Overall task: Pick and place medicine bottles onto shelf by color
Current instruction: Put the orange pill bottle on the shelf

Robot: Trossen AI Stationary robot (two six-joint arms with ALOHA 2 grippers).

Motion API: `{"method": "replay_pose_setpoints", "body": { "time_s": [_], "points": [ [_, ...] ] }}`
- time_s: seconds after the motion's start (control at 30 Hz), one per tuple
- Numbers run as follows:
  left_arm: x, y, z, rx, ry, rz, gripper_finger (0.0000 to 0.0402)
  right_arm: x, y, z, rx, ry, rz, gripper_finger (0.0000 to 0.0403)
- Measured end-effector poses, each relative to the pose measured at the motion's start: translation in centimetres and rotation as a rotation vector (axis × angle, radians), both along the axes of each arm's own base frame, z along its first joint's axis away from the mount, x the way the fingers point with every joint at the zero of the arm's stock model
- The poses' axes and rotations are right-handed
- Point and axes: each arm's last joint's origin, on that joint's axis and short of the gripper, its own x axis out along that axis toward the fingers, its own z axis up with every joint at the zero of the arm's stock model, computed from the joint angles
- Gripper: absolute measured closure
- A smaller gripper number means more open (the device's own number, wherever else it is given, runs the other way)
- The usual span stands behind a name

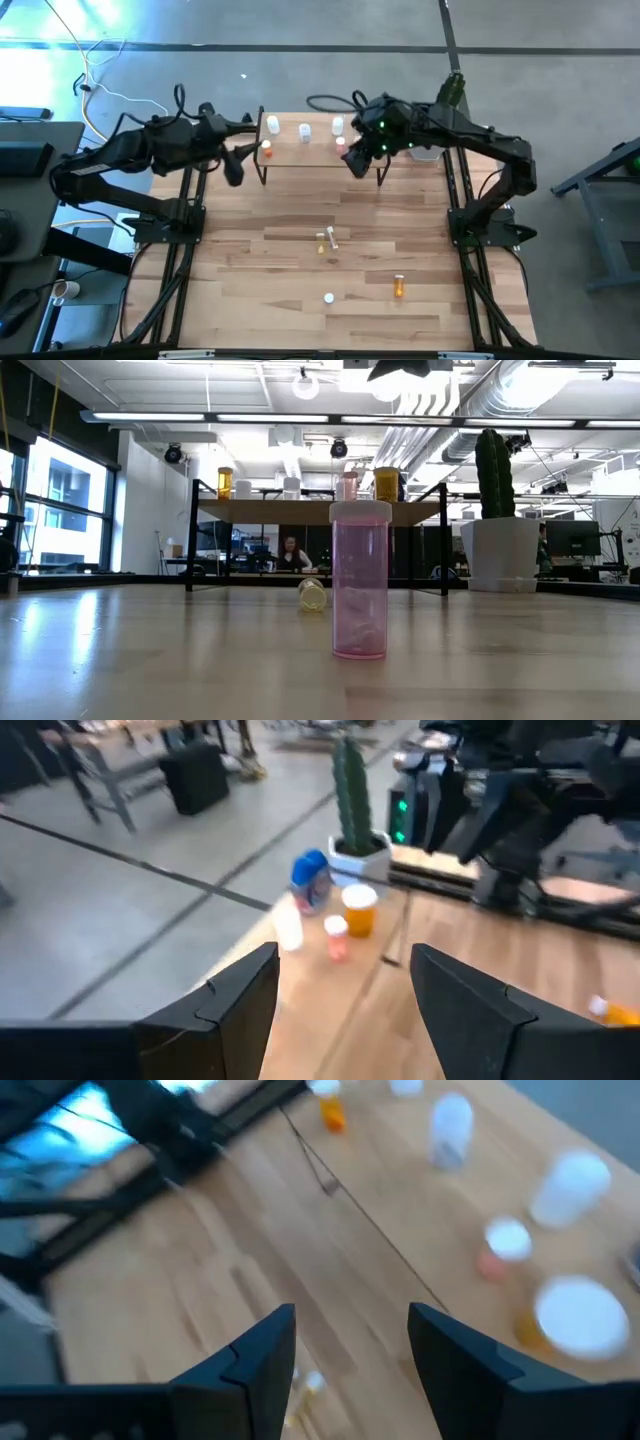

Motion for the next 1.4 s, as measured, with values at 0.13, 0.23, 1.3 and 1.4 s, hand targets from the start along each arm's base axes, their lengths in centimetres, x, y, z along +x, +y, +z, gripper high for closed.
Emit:
{"method": "replay_pose_setpoints", "body": {
  "time_s": [0.13, 0.23, 1.3, 1.4],
  "points": [
    [-0.7, -0.2, -0.5, -0.040, 0.046, -0.035, 0.0184, -0.1, 2.1, -1.4, -0.016, 0.109, -0.081, 0.0217],
    [-1.0, -0.3, -1.0, -0.053, 0.110, -0.053, 0.0184, 0.1, 3.7, -3.1, 0.016, 0.170, -0.109, 0.0217],
    [-1.4, -0.4, -2.0, -0.012, 0.282, -0.105, 0.0184, -3.7, 18.4, -19.0, 0.583, 0.520, -0.638, 0.0217],
    [-1.4, -0.4, -2.0, -0.013, 0.281, -0.104, 0.0184, -4.4, 19.3, -19.9, 0.608, 0.544, -0.661, 0.0217]
  ]
}}
